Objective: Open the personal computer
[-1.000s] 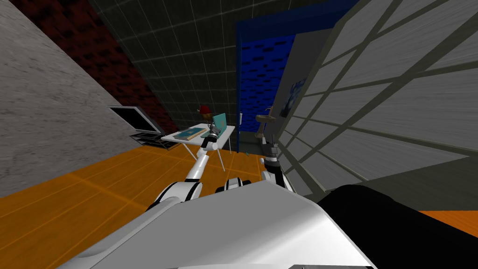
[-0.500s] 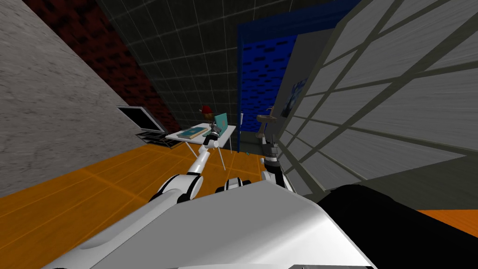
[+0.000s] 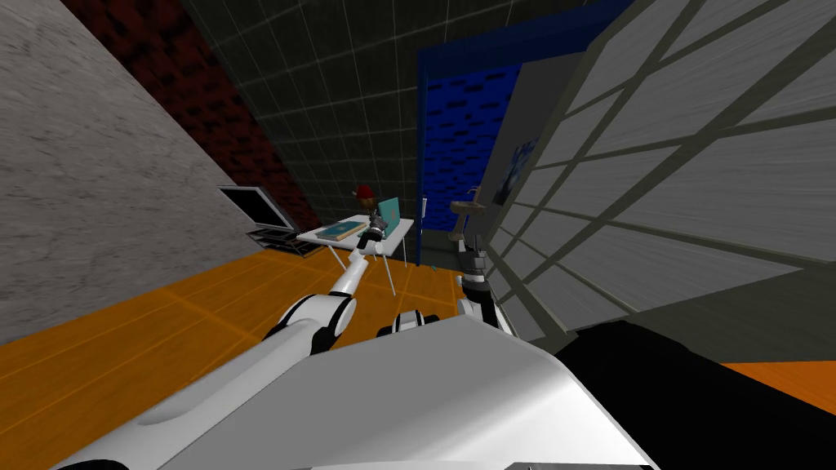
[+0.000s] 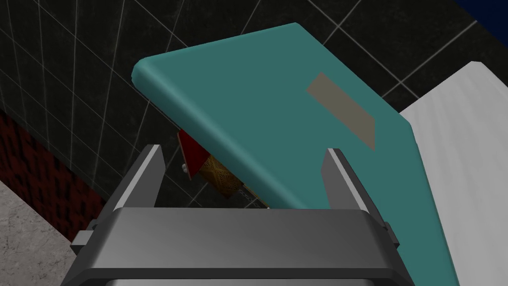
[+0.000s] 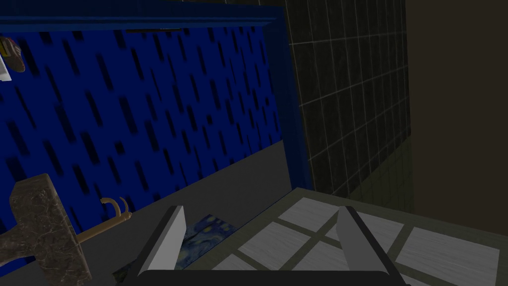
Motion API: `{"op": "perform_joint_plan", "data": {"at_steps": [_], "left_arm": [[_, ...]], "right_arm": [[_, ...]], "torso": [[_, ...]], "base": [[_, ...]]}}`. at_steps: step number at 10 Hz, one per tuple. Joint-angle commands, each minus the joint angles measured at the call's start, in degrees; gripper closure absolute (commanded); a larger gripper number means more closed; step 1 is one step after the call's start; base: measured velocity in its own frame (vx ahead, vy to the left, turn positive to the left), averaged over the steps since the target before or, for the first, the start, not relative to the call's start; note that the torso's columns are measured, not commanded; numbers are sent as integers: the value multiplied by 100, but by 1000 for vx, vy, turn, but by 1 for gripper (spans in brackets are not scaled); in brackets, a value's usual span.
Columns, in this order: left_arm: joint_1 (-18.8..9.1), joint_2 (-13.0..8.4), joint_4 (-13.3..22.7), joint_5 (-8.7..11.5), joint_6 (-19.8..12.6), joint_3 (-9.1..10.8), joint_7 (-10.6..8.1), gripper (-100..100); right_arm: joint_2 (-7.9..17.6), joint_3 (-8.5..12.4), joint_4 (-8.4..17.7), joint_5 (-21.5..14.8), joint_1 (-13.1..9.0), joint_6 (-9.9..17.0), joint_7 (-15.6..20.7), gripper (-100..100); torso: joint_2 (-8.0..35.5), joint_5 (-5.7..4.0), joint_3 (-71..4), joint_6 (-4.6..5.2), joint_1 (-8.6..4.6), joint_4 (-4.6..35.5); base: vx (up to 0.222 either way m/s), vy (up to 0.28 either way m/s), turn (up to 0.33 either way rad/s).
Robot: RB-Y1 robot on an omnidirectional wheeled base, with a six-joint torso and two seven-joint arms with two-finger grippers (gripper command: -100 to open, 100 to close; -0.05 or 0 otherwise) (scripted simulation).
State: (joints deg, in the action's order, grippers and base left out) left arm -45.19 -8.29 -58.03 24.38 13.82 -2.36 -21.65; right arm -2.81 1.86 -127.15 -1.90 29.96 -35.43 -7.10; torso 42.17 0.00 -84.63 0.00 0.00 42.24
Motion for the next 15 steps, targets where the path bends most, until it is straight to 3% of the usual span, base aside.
{"op": "perform_joint_plan", "data": {"at_steps": [1, 2, 3, 4, 7, 8, 10, 11, 12, 15], "left_arm": [[-30, 5, 112, -1, -6, 5, 8, -100], [254, 102, -162, -54, -220, 40, 85, 100], [472, 102, -491, -54, -220, 40, 85, 100], [656, 199, -725, -109, -421, 66, 157, 100], [1056, 199, -1253, -109, -421, 66, 157, 100], [1214, 297, -1468, -164, -623, 91, 229, 100], [1553, 297, -1895, -164, -623, 91, 229, 100], [1614, 297, -1970, -164, -623, 91, 229, 100], [1785, 394, -2232, -219, -825, 117, 302, 100], [2172, 394, -2688, -219, -825, 117, 302, 100]], "right_arm": [[0, 0, 0, 0, 0, 0, 0, 0], [0, 0, 0, 0, 0, 0, 0, 0], [0, 0, 0, 0, 1, 0, 0, 0], [0, 0, 0, 0, 1, 0, 0, 0], [0, 0, 0, 0, 1, 0, 0, 0], [0, 0, 0, 0, 0, 0, 0, 0], [0, 0, 0, 0, 1, 0, 0, 0], [0, 0, 0, 0, 1, 0, 0, 0], [0, 0, 0, 0, 0, 0, 0, 0], [0, 0, 0, 0, 1, 0, 0, 0]], "torso": [[-1, 0, -1, 0, 1, 0], [5, 0, 2, 0, 1, 2], [-11, -2, -6, 15, -6, -11], [-32, -5, -23, 15, -14, -29], [-61, -1, -44, 13, -13, -51], [-50, 5, -36, 5, 4, -47], [-77, 3, -52, 22, -4, -58], [-69, 7, -49, 4, 5, -55], [-59, 13, -42, -8, 20, -51], [-75, 12, -51, 0, 17, -56]], "base": [[0, 0, 0], [65, 1, -121], [78, 12, -69], [100, 8, -139], [39, -6, -25], [64, -9, -119], [51, 12, -52], [5, -7, -5], [50, -13, -119], [43, 5, -28]]}}
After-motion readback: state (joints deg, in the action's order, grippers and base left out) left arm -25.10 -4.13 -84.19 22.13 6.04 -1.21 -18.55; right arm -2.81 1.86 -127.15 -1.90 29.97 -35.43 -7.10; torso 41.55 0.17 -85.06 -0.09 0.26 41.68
